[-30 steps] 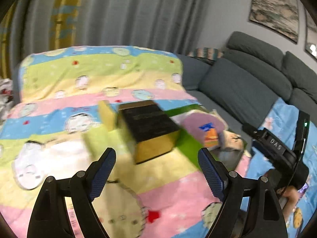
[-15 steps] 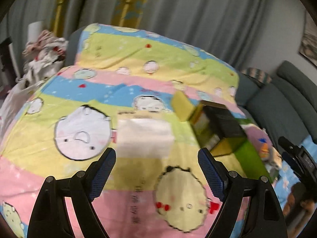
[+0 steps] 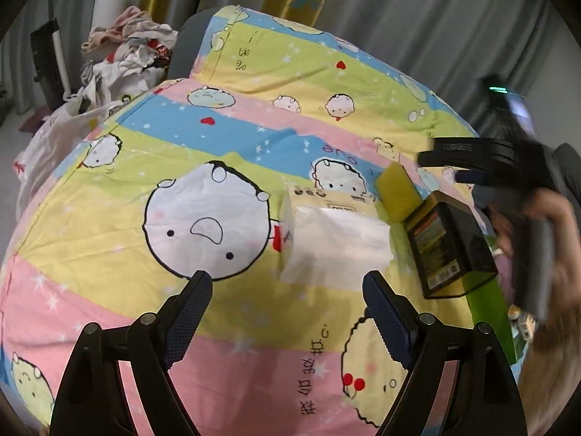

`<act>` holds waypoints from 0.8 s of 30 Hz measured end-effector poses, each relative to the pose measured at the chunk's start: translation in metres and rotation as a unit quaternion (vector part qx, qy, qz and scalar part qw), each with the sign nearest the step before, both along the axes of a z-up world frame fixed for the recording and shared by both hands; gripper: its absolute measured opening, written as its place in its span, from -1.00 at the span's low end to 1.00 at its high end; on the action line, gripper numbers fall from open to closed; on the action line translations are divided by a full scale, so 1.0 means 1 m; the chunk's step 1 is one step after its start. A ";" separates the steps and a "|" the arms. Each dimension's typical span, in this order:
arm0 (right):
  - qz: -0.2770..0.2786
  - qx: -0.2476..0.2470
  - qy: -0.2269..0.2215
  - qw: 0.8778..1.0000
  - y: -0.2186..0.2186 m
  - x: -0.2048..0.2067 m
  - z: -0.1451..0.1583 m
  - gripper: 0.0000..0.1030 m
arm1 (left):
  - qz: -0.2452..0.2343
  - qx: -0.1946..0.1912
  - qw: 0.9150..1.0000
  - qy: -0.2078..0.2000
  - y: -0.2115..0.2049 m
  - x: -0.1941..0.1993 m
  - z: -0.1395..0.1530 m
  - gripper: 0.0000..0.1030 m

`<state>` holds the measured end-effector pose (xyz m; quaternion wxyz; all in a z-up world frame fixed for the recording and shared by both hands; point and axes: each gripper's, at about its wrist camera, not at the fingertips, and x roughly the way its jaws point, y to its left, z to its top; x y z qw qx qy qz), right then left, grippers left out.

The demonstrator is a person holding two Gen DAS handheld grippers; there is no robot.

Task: Organize soft objects
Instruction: 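Move the right tool back to the yellow-green sponge, then grasp the yellow-green sponge with the right gripper and lift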

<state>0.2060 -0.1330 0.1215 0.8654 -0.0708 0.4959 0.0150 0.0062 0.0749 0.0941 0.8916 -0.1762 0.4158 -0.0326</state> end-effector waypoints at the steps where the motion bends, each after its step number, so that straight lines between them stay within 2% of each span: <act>1: -0.004 -0.011 0.018 1.000 0.001 0.017 -0.011 0.43 | 0.000 -0.002 1.000 0.003 0.001 0.002 -0.001 0.65; 4: -0.007 -0.035 0.055 0.998 0.001 0.046 -0.031 0.35 | 0.008 -0.016 1.000 0.020 0.007 0.005 -0.005 0.65; 6: -0.019 -0.056 0.060 0.996 0.000 0.060 -0.040 0.35 | 0.003 -0.016 1.000 0.021 0.006 0.004 -0.005 0.65; 9: -0.036 -0.052 0.077 0.995 -0.005 0.076 -0.058 0.32 | -0.010 -0.020 1.000 0.014 0.005 0.004 -0.003 0.65; 10: -0.039 -0.041 0.083 0.995 -0.007 0.079 -0.062 0.15 | -0.009 -0.022 1.000 0.016 0.005 0.005 -0.003 0.65; 11: -0.045 -0.014 0.091 0.995 -0.011 0.081 -0.067 -0.21 | -0.011 -0.023 1.000 0.018 0.004 0.005 -0.004 0.65; 12: -0.055 0.006 0.094 0.994 -0.013 0.084 -0.070 -0.45 | -0.016 -0.025 0.999 0.019 0.004 0.006 -0.004 0.65; 13: -0.064 0.021 0.092 0.993 -0.015 0.083 -0.071 -0.49 | -0.029 -0.034 0.999 0.020 0.002 0.006 -0.004 0.65; 16: -0.059 0.032 0.055 0.996 -0.015 0.069 -0.055 -0.50 | -0.032 -0.038 0.999 0.016 -0.001 0.005 -0.003 0.65; 20: -0.021 0.113 0.018 0.993 -0.020 0.025 -0.007 -0.50 | -0.032 -0.014 0.999 0.005 -0.006 0.003 0.000 0.65; 24: 0.030 0.202 0.000 0.979 -0.028 -0.047 0.032 -0.49 | -0.030 -0.012 0.999 0.008 -0.008 0.002 0.000 0.65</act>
